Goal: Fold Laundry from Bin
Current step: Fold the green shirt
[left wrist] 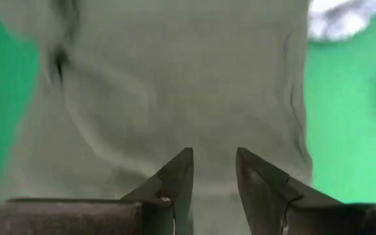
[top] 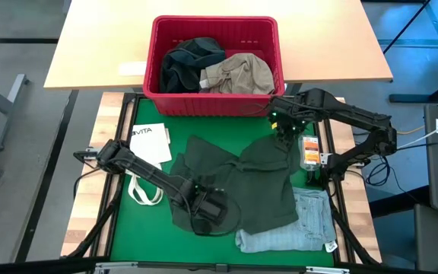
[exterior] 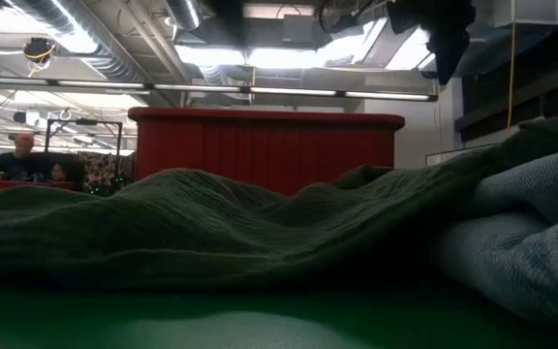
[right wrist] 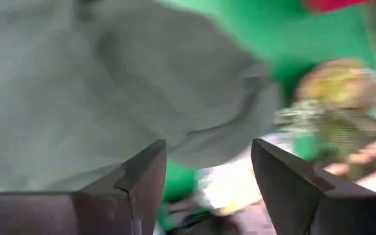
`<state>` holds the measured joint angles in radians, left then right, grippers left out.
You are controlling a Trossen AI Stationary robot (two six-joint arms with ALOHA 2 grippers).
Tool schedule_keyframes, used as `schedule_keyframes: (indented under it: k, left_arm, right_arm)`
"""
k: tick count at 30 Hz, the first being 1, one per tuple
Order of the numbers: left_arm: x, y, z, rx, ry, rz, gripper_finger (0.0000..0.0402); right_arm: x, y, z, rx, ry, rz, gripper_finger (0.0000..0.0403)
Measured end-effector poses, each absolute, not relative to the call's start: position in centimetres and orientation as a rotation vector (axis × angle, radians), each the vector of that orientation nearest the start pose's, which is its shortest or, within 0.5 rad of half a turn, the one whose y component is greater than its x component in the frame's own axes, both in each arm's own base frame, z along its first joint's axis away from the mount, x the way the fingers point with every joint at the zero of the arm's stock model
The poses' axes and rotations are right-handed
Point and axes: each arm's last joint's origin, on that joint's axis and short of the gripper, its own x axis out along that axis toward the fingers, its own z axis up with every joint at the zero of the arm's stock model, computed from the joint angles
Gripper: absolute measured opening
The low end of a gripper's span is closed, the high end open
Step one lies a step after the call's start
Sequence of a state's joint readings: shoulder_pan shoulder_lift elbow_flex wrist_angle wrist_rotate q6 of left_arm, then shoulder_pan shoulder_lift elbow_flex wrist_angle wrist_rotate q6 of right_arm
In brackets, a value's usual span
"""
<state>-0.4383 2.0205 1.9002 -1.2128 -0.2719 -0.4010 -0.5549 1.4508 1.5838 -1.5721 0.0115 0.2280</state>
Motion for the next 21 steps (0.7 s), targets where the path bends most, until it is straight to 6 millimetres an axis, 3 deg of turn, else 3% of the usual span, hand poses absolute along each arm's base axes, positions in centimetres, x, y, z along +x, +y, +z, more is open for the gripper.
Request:
schedule_keyframes:
  k: [3, 7, 15, 21]
  left_arm:
    - [36.1, -16.5, 26.6, 0.056, 1.345, 0.227, 0.011]
    - [34.5, -16.4, 24.6, 0.031, 1.468, 0.348, 0.011]
    - [32.3, -15.9, 20.6, 0.013, 1.706, 0.311, 0.011]
    - [29.5, -14.6, 21.5, 0.003, 1.686, 0.297, 0.011]
  right_arm:
    - [20.7, -11.4, 36.2, 0.594, 1.344, -0.525, 0.0221]
    - [21.9, -9.0, 36.2, 0.469, 1.376, -0.436, 0.0221]
    - [23.8, -1.9, 36.2, 0.21, 1.401, -0.185, 0.0221]
    - [21.9, 2.5, 34.7, 0.061, 1.38, -0.082, 0.0221]
